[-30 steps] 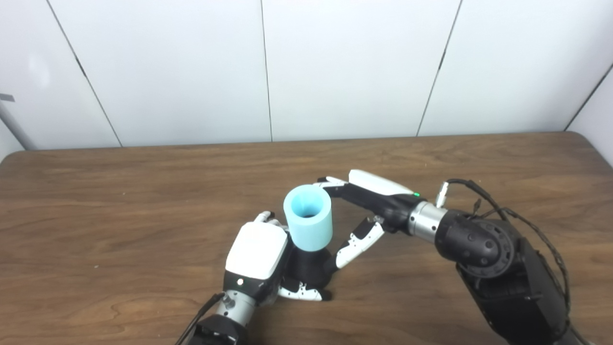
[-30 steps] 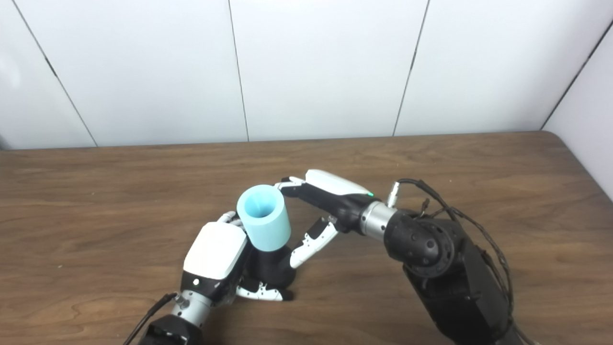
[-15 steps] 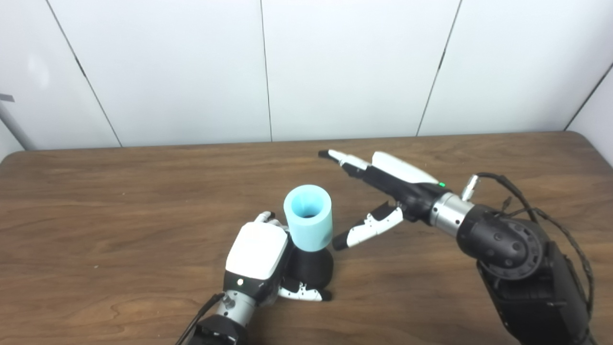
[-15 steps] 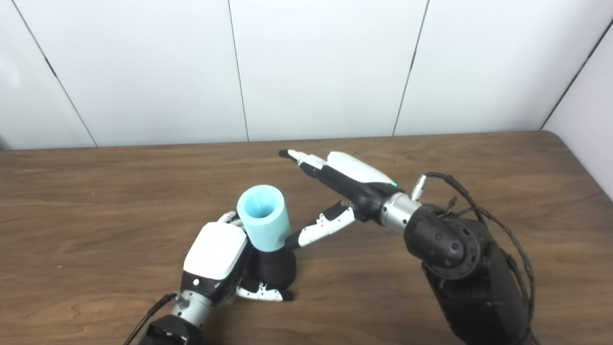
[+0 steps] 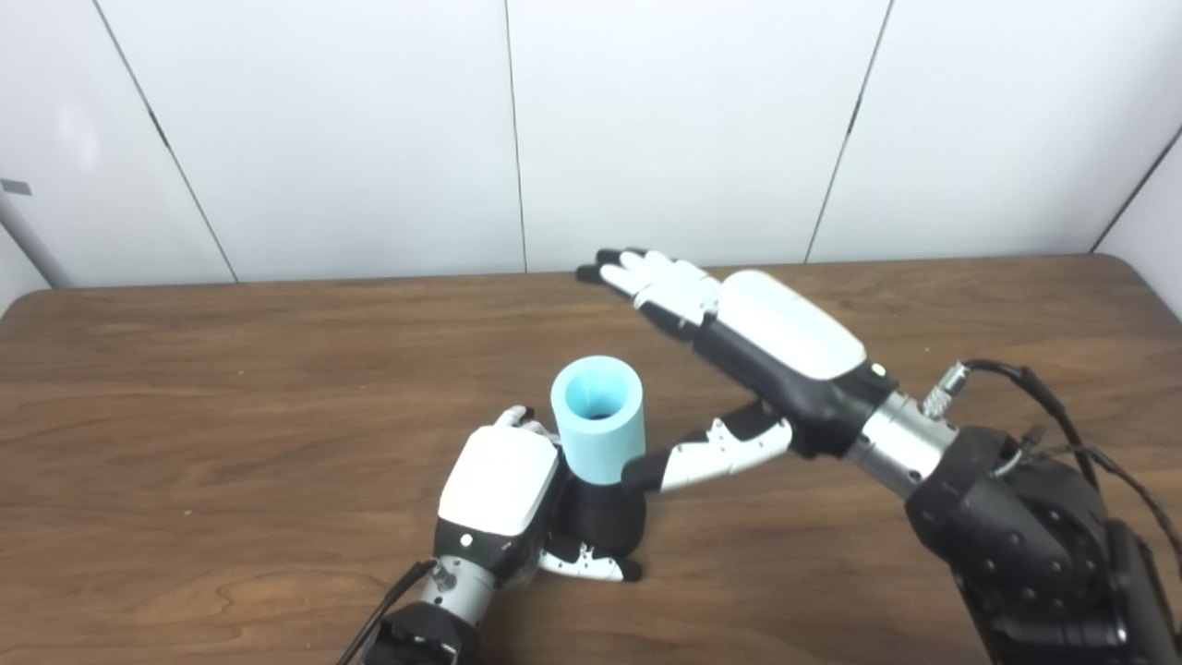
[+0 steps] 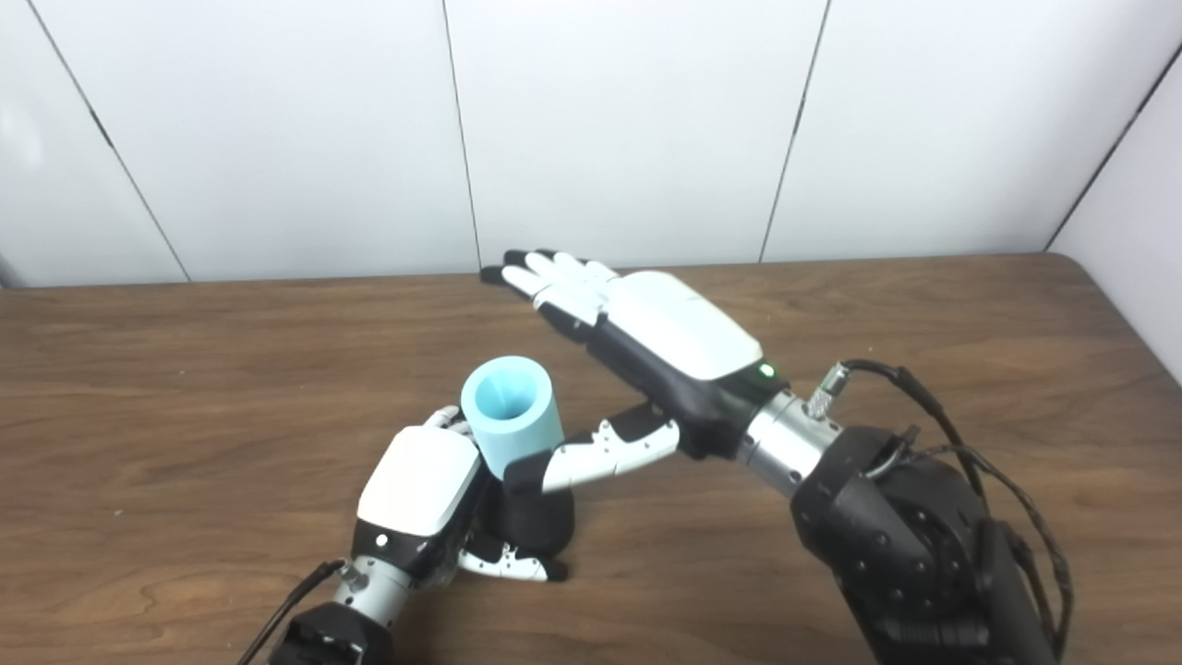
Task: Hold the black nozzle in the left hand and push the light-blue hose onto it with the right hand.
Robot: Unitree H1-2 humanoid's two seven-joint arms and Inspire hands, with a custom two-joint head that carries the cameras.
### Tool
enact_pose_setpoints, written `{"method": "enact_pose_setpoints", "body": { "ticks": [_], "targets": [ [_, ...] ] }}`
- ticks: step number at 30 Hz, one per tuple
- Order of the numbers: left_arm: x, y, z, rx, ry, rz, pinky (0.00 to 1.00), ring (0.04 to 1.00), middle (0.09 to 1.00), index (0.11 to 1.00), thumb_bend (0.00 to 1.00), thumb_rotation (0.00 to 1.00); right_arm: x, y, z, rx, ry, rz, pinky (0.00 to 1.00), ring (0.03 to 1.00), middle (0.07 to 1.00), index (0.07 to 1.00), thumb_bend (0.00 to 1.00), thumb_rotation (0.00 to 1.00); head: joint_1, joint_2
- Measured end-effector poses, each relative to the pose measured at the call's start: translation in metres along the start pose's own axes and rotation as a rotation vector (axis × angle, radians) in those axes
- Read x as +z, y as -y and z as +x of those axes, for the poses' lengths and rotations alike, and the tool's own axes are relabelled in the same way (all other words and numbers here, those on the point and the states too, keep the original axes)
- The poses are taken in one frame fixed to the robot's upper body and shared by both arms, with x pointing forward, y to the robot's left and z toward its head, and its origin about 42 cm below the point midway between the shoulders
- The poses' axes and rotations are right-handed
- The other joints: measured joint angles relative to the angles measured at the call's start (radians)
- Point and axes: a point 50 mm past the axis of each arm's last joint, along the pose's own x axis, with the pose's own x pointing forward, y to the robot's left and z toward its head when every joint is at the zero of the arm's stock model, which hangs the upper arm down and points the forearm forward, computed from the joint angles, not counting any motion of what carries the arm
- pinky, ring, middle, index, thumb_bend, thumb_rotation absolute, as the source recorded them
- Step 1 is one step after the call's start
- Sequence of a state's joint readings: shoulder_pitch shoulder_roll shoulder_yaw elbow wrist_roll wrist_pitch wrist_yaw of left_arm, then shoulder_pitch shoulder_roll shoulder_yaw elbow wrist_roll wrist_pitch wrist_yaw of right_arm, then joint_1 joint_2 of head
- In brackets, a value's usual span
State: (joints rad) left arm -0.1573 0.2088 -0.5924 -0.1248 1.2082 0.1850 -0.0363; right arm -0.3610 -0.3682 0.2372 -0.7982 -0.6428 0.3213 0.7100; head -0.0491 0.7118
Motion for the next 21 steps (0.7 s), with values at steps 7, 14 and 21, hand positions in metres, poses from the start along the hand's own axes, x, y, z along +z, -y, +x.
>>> {"method": "enact_pose_setpoints", "body": {
  "ticks": [7,14,21],
  "targets": [
    [0.0,0.0,0.0,0.0,0.002,0.002,0.82,0.648,0.528,0.463,0.52,0.0,0.013,0.0,-0.004,0.055,0.034,-0.076,1.0,0.993,0.956,0.922,0.74,1.0,0.005,0.003],
    [0.001,0.0,0.0,0.0,0.005,0.008,0.81,0.642,0.545,0.455,0.52,0.0,0.014,-0.001,-0.01,0.152,0.03,-0.125,1.0,1.0,0.972,0.921,0.73,1.0,0.005,0.006],
    [0.0,0.0,0.001,-0.002,0.007,0.009,0.82,0.65,0.547,0.455,0.52,0.0,0.016,-0.007,-0.01,0.217,0.043,-0.15,1.0,1.0,0.976,0.918,0.74,1.0,0.003,0.009]
  ]
}}
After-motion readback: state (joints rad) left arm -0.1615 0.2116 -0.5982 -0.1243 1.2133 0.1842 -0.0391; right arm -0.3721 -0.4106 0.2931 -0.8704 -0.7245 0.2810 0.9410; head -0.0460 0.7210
